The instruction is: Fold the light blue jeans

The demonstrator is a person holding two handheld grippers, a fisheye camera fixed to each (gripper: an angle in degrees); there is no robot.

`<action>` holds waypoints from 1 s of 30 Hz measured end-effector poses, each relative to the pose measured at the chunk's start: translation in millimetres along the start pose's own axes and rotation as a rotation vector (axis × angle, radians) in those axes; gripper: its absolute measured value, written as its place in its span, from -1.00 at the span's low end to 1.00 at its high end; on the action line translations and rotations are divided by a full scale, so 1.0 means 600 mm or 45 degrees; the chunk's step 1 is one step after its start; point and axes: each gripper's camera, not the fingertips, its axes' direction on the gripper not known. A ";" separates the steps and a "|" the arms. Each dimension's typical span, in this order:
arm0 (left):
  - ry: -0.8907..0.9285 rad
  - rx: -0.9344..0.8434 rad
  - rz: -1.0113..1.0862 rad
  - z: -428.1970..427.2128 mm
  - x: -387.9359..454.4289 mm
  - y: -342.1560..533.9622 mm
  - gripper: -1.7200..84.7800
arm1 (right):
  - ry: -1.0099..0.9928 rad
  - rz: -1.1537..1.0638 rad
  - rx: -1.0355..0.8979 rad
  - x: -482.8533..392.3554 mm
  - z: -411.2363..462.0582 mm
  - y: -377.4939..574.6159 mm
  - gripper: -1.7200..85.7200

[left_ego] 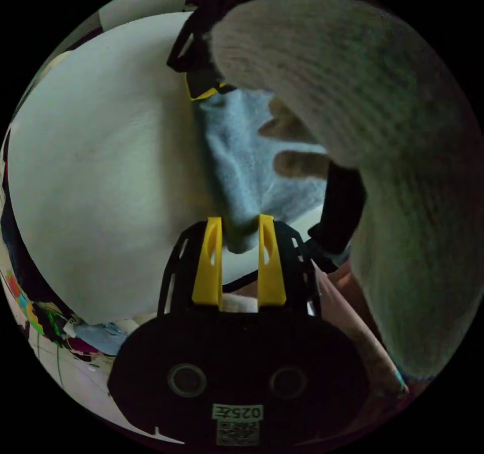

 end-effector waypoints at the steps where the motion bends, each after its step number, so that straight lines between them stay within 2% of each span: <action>1: -0.008 0.004 0.010 -0.002 -0.001 0.001 -0.76 | -0.010 -0.003 0.011 0.002 -0.001 0.001 -0.71; 4: -0.014 0.024 0.057 -0.009 -0.016 0.009 -0.78 | 0.004 -0.130 0.024 0.003 -0.003 0.003 -0.76; 7: 0.081 0.054 0.052 -0.016 -0.057 0.019 -0.82 | 0.021 -0.186 0.001 0.005 -0.001 -0.003 -0.81; 11: 0.428 0.104 0.052 0.000 -0.145 0.027 -0.88 | 0.051 -0.231 -0.035 0.005 0.005 -0.011 -0.87; 14: 0.628 0.168 0.088 -0.001 -0.191 0.049 -0.89 | -0.132 0.007 -0.091 0.047 0.006 -0.023 -0.92; 16: 0.619 0.206 0.115 -0.016 -0.199 0.070 -0.89 | -0.233 0.075 -0.113 0.063 0.013 -0.023 -0.94; 22: 0.564 0.357 0.175 -0.108 -0.212 0.170 -0.90 | -0.424 -0.150 -0.051 0.037 0.004 0.009 -0.96; 28: 0.649 0.546 0.307 -0.202 -0.200 0.258 -0.93 | -0.915 -0.265 0.073 0.079 -0.042 0.056 -0.96; 30: 0.748 0.585 0.360 -0.221 -0.169 0.260 -0.96 | -1.087 -0.276 0.164 0.134 -0.070 0.080 -0.96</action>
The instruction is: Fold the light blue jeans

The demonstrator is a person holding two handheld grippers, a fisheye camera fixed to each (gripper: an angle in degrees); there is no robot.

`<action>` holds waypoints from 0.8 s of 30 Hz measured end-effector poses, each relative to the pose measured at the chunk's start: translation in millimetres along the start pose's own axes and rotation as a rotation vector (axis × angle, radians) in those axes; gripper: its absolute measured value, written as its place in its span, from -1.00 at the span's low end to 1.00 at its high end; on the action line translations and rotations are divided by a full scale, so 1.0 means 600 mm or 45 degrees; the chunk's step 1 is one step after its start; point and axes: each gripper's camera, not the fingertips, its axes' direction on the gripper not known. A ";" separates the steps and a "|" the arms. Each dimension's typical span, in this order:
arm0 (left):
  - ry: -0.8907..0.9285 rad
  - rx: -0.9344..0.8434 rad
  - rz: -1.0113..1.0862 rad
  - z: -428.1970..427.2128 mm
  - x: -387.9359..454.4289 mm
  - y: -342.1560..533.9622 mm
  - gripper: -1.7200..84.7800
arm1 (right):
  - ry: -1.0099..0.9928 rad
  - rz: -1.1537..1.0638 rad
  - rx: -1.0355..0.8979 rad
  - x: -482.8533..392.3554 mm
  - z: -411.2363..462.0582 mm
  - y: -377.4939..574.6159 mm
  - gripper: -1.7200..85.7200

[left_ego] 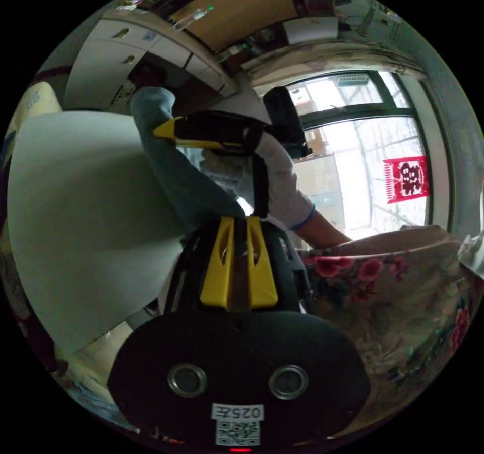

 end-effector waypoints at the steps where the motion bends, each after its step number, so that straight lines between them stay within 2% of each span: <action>1: 0.031 -0.001 0.015 0.008 0.008 -0.005 -0.96 | -0.024 -0.005 0.023 0.005 -0.019 0.007 -0.96; 5: 0.060 -0.109 0.215 0.126 0.080 -0.059 -0.97 | 0.040 -0.001 0.161 0.067 -0.181 0.060 -0.95; 7: 0.024 -0.195 0.311 0.204 0.110 -0.087 -0.97 | 0.219 0.007 0.207 0.102 -0.249 0.091 -0.95; 9: 0.005 -0.311 0.322 0.326 0.132 -0.127 -0.96 | 0.555 -0.006 0.179 0.160 -0.301 0.125 -0.95; 11: -0.048 -0.381 0.325 0.422 0.137 -0.153 -0.96 | 0.707 -0.034 0.127 0.216 -0.309 0.134 -0.94; 15: -0.312 -0.557 0.235 0.637 0.100 -0.186 -0.93 | 0.761 -0.004 -0.007 0.366 -0.262 0.118 -0.93; 17: -0.363 -0.611 0.150 0.702 0.069 -0.190 -0.91 | 0.827 0.009 -0.082 0.422 -0.228 0.114 -0.92; 20: -0.344 -0.632 -0.035 0.742 0.050 -0.199 -0.90 | 0.799 -0.014 -0.082 0.474 -0.221 0.124 -0.90; 24: -0.409 -0.629 0.039 0.751 0.088 -0.178 -0.91 | 0.573 -0.038 -0.004 0.524 -0.263 0.153 -0.89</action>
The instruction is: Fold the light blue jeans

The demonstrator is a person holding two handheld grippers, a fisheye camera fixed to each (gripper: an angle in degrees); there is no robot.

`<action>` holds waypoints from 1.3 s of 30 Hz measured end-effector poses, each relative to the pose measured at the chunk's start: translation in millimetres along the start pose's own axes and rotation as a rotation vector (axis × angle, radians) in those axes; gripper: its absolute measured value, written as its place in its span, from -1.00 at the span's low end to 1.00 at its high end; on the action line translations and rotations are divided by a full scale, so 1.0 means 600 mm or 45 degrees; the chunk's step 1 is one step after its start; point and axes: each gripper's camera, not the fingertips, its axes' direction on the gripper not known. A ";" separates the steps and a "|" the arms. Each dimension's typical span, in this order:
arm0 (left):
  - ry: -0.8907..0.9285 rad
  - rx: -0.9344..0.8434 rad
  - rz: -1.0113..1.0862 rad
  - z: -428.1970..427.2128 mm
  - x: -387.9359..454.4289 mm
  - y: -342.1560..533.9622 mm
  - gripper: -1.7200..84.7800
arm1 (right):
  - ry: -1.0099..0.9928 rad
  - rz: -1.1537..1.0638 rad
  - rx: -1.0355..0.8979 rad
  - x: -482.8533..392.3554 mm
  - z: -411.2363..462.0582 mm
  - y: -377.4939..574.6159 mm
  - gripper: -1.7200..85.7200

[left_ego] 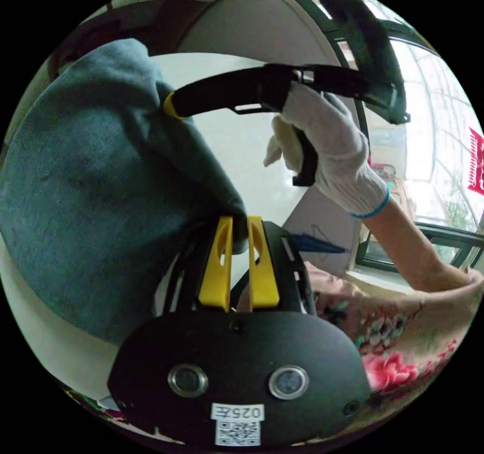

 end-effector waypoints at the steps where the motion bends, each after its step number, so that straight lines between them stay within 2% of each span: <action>1: -0.002 0.007 -0.004 -0.001 0.005 0.006 -0.91 | -0.054 0.017 0.005 0.012 -0.002 0.005 -0.89; 2: -0.009 0.033 -0.023 -0.005 0.014 0.019 -0.92 | -0.128 0.026 0.016 0.030 -0.007 0.015 -0.89; 7: 0.035 0.187 -0.145 -0.025 0.043 0.080 -0.95 | -0.178 -0.035 0.059 0.048 -0.038 0.053 -0.96; 11: 0.081 0.224 -0.064 -0.037 0.106 0.108 -0.98 | -0.041 0.103 0.105 0.086 -0.081 0.054 -0.98; 13: 0.041 0.317 -0.042 -0.045 0.132 0.118 -0.98 | -0.051 0.046 0.196 0.076 -0.109 0.043 -0.98; 15: -0.146 0.393 -0.030 -0.041 0.143 0.110 -0.98 | -0.110 -0.144 0.263 0.026 -0.122 0.015 -0.98; 17: -0.145 0.336 -0.037 -0.010 0.131 0.080 -0.98 | -0.061 -0.264 0.219 -0.019 -0.095 -0.017 -0.98; 19: -0.117 0.186 -0.056 0.046 0.120 0.039 -0.98 | 0.037 -0.333 0.114 -0.053 -0.030 -0.056 -0.98; 20: -0.147 0.081 -0.038 0.088 0.124 0.015 -0.98 | 0.141 -0.320 0.007 -0.062 0.027 -0.084 -0.98; 21: -0.290 -0.005 0.030 0.131 0.140 -0.001 -0.98 | 0.262 -0.329 -0.081 -0.064 0.082 -0.106 -0.98; 23: -0.489 -0.057 0.241 0.174 0.178 -0.007 -0.98 | 0.251 -0.332 -0.057 -0.053 0.104 -0.124 -0.98; 24: -0.546 -0.144 0.276 0.190 0.197 -0.015 -0.98 | 0.216 -0.245 -0.075 -0.038 0.101 -0.140 -0.98; 26: -0.479 -0.145 0.300 0.181 0.213 -0.011 -0.98 | 0.216 -0.181 -0.087 -0.017 0.095 -0.148 -0.98; 28: -0.460 -0.041 0.299 0.139 0.220 0.016 -0.98 | 0.149 -0.151 -0.010 0.007 0.072 -0.130 -0.98; 31: -0.451 0.202 0.185 0.025 0.203 0.101 -0.97 | -0.130 -0.163 0.092 0.053 0.025 -0.067 -0.96; 34: -0.424 0.467 -0.087 -0.085 0.133 0.217 -0.91 | -0.464 -0.062 0.159 0.101 -0.003 0.019 -0.81; 35: -0.419 0.545 -0.147 -0.115 0.098 0.263 -0.83 | -0.566 -0.018 0.180 0.116 -0.005 0.052 -0.71; 37: -0.427 0.588 -0.336 -0.143 0.032 0.328 -0.78 | -0.655 0.065 0.200 0.137 0.000 0.098 -0.63; 39: -0.273 0.664 -0.541 -0.149 -0.058 0.399 -0.72 | -0.656 0.142 0.250 0.150 0.017 0.146 -0.59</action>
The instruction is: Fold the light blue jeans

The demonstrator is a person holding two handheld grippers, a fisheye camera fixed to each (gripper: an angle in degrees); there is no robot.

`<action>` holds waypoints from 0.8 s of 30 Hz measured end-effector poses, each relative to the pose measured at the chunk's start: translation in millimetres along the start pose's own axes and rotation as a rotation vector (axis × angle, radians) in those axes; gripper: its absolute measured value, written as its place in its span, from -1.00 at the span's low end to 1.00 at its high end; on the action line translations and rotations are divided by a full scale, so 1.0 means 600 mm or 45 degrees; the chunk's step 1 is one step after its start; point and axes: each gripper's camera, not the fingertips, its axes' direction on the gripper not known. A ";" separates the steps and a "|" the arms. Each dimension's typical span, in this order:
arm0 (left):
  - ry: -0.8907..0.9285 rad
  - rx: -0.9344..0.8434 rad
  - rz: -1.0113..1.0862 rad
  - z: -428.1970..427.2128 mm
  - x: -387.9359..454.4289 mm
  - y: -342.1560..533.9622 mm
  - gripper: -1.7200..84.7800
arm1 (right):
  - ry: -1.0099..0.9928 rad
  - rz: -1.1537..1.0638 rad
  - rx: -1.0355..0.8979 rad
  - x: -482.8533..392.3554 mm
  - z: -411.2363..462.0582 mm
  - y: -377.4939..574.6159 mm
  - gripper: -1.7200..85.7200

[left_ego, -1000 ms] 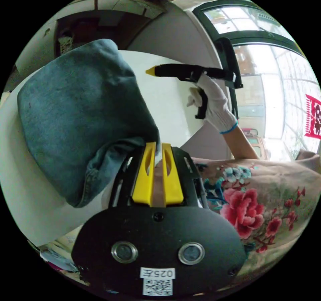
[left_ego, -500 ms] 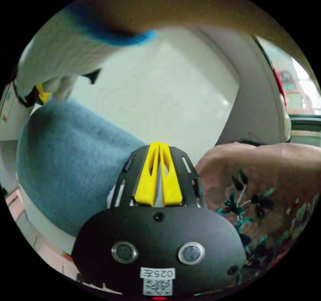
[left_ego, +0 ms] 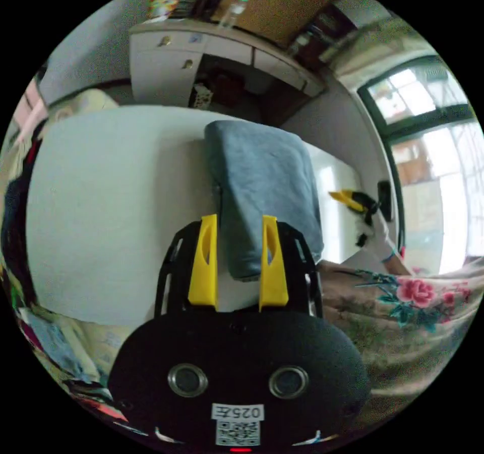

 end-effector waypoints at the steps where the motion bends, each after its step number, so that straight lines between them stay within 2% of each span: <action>1: 0.056 0.013 -0.032 0.005 -0.020 0.005 -0.71 | 0.006 0.011 0.001 0.003 0.005 0.008 -0.58; 2: 0.166 -0.012 -0.046 0.025 -0.044 0.010 -0.69 | 0.029 0.008 -0.016 0.004 0.024 0.018 -0.57; 4: 0.287 -0.222 0.025 0.086 -0.044 0.008 -0.66 | 0.090 -0.076 -0.105 -0.013 0.070 0.024 -0.60; 5: 0.250 -0.272 0.119 0.103 -0.026 0.012 -0.67 | 0.123 -0.145 -0.087 -0.035 0.088 0.028 -0.62; 9: 0.158 -0.208 0.084 0.086 -0.003 0.037 -0.66 | 0.299 -0.233 -0.056 -0.102 0.110 0.015 -0.67; 13: 0.205 -0.211 0.001 0.073 -0.017 0.039 -0.66 | 0.254 -0.153 -0.142 -0.113 0.094 -0.030 -0.68; 19: 0.111 -0.363 -0.034 0.056 0.007 0.005 -0.72 | 0.148 0.047 -0.501 -0.141 0.101 -0.152 -0.77; 24: 0.300 -0.263 -0.149 0.029 -0.029 0.024 -0.77 | 0.023 -0.006 -0.712 -0.169 0.094 -0.231 -0.81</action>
